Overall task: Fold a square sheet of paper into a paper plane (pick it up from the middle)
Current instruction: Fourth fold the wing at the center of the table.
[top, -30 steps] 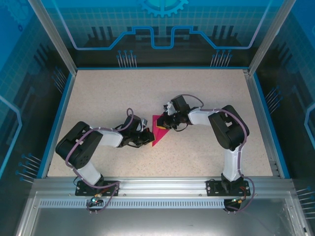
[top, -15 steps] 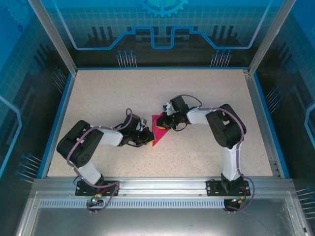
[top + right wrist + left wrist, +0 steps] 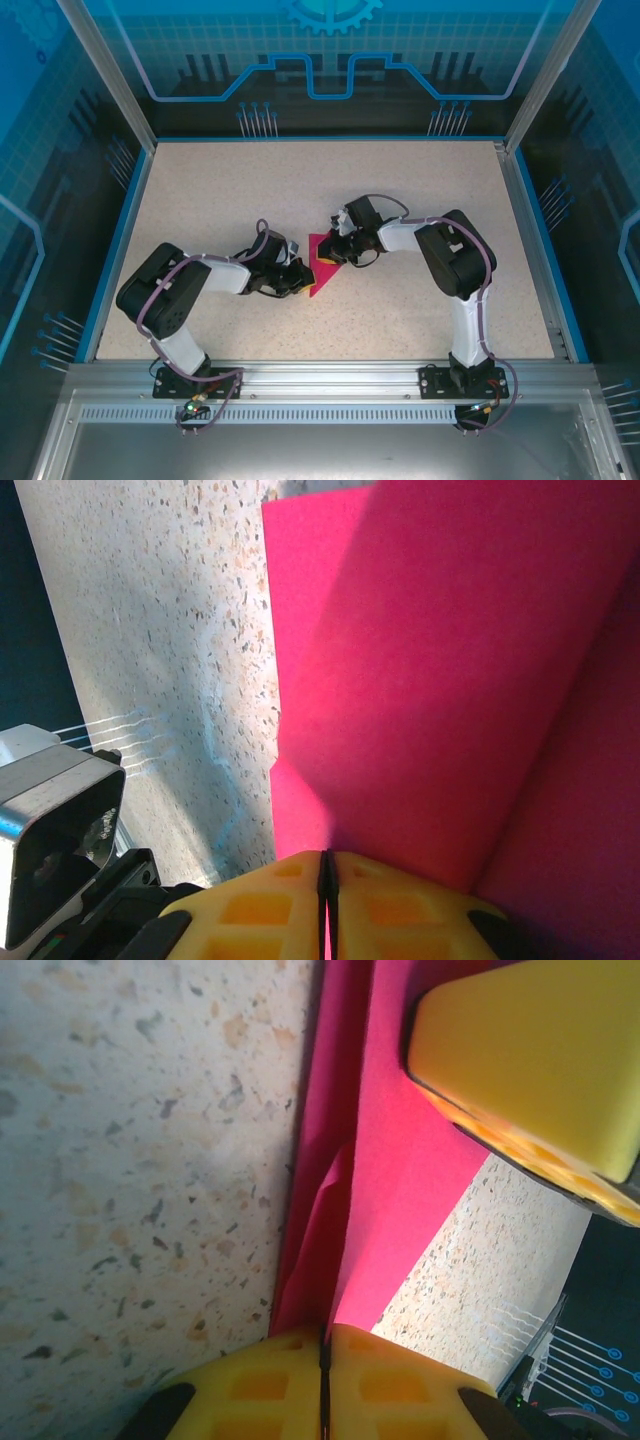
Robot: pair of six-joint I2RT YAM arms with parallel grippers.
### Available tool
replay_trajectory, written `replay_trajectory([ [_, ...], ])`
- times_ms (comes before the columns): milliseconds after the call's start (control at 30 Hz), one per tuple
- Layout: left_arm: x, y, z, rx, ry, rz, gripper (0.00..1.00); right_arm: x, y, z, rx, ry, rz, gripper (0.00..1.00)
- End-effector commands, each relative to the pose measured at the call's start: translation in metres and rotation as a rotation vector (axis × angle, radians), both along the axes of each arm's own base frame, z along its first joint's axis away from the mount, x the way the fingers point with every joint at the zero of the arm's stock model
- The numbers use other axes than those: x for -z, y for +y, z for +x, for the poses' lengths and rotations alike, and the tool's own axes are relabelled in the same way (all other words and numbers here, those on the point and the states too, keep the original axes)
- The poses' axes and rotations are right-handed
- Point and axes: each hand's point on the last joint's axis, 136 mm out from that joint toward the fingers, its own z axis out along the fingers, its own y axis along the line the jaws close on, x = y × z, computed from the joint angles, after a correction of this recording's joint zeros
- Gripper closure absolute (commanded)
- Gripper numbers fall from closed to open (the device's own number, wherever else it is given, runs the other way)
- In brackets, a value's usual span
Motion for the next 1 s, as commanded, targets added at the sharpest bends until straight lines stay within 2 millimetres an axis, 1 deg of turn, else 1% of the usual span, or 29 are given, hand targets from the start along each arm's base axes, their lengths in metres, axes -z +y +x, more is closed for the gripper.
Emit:
replay_trajectory([
  [0, 0.029, 0.021, -0.017, -0.019, 0.101, 0.108, 0.89, 0.019, -0.01, 0.001, 0.016, 0.033, -0.055, 0.89],
  [133, 0.026, 0.022, -0.019, -0.012, 0.095, 0.112, 0.85, 0.024, -0.012, -0.001, 0.025, 0.042, -0.074, 0.89],
  [300, 0.021, 0.024, -0.021, -0.001, 0.088, 0.123, 0.85, 0.026, -0.013, -0.002, 0.026, 0.049, -0.076, 0.89],
  [567, 0.019, 0.025, -0.024, 0.014, 0.092, 0.154, 0.92, 0.029, -0.015, -0.005, 0.029, 0.056, -0.081, 0.89],
  [733, 0.023, 0.027, -0.03, 0.034, 0.117, 0.211, 0.93, 0.032, -0.016, -0.006, 0.032, 0.064, -0.085, 0.9],
  [833, 0.02, 0.025, -0.032, 0.038, 0.109, 0.211, 0.88, 0.033, -0.015, -0.007, 0.031, 0.065, -0.086, 0.9],
  [867, 0.017, 0.024, -0.033, 0.038, 0.105, 0.213, 0.86, 0.033, -0.016, -0.007, 0.03, 0.067, -0.086, 0.9],
  [967, 0.013, 0.021, -0.034, 0.046, 0.095, 0.21, 0.86, 0.034, -0.016, -0.008, 0.033, 0.07, -0.091, 0.9],
])
